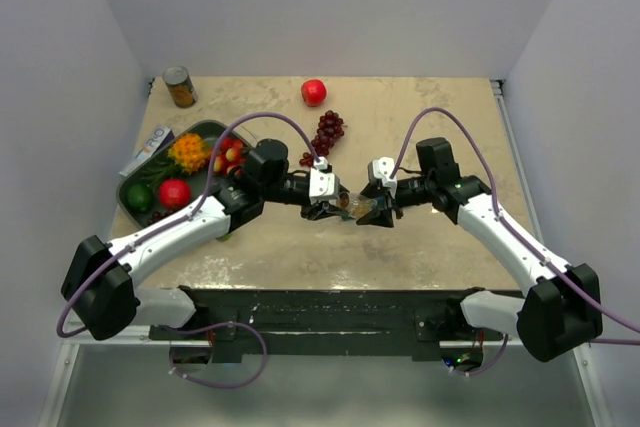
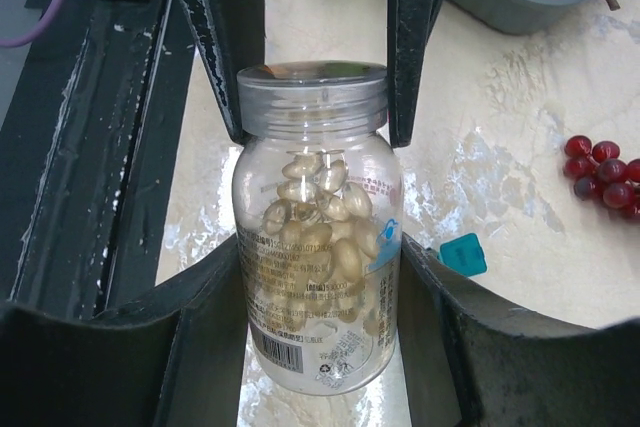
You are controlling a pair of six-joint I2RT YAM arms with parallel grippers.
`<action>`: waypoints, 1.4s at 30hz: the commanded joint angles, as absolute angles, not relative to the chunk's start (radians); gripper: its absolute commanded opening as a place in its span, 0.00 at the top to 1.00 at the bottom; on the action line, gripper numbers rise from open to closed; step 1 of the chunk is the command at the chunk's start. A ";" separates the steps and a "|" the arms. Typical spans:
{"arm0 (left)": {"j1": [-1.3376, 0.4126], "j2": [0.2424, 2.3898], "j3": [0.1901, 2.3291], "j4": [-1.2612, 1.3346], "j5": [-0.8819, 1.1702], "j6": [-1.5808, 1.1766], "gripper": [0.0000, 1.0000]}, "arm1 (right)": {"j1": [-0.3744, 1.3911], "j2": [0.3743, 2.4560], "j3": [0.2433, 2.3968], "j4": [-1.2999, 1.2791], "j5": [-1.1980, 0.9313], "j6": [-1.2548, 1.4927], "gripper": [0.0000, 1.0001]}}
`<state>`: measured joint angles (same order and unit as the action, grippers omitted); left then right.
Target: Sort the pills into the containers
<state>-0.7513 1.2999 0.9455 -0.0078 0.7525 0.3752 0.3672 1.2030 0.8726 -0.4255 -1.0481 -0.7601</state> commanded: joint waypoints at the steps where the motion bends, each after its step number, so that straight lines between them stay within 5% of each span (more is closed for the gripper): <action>1: -0.769 1.330 1.003 0.037 0.946 0.678 1.00 | 0.350 1.193 0.890 -0.428 -1.058 -0.712 1.00; 8: -0.767 1.325 0.986 0.110 0.905 0.545 1.00 | 0.350 1.193 0.890 -0.428 -1.057 -0.715 1.00; 11: -0.767 1.309 0.974 0.120 0.839 0.457 1.00 | 0.350 1.192 0.888 -0.428 -1.065 -0.716 0.92; 15: -0.765 1.302 0.971 0.084 0.750 0.350 1.00 | 0.348 1.189 0.887 -0.448 -1.080 -0.741 0.57; 16: -0.764 1.304 0.973 0.074 0.743 0.342 1.00 | 0.348 1.189 0.887 -0.452 -1.083 -0.745 0.34; 19: -0.758 1.296 0.957 0.045 0.710 0.296 1.00 | 0.348 1.187 0.888 -0.463 -1.086 -0.758 0.10; 21: -0.755 1.282 0.934 0.038 0.692 0.273 1.00 | 0.348 1.189 0.888 -0.463 -1.085 -0.758 0.02; 32: -0.651 1.213 0.841 -0.101 0.516 0.079 1.00 | 0.285 1.158 0.902 -0.471 -1.043 -0.755 0.01; 42: -0.474 1.233 0.772 -0.222 -0.030 -0.187 1.00 | 0.218 1.141 0.894 -0.442 -1.016 -0.723 0.01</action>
<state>-0.5133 1.2327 0.7906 -0.1986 0.2253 -0.0658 0.2199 1.1553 0.8726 -0.4618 -1.0302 -0.7467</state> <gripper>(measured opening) 0.475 0.986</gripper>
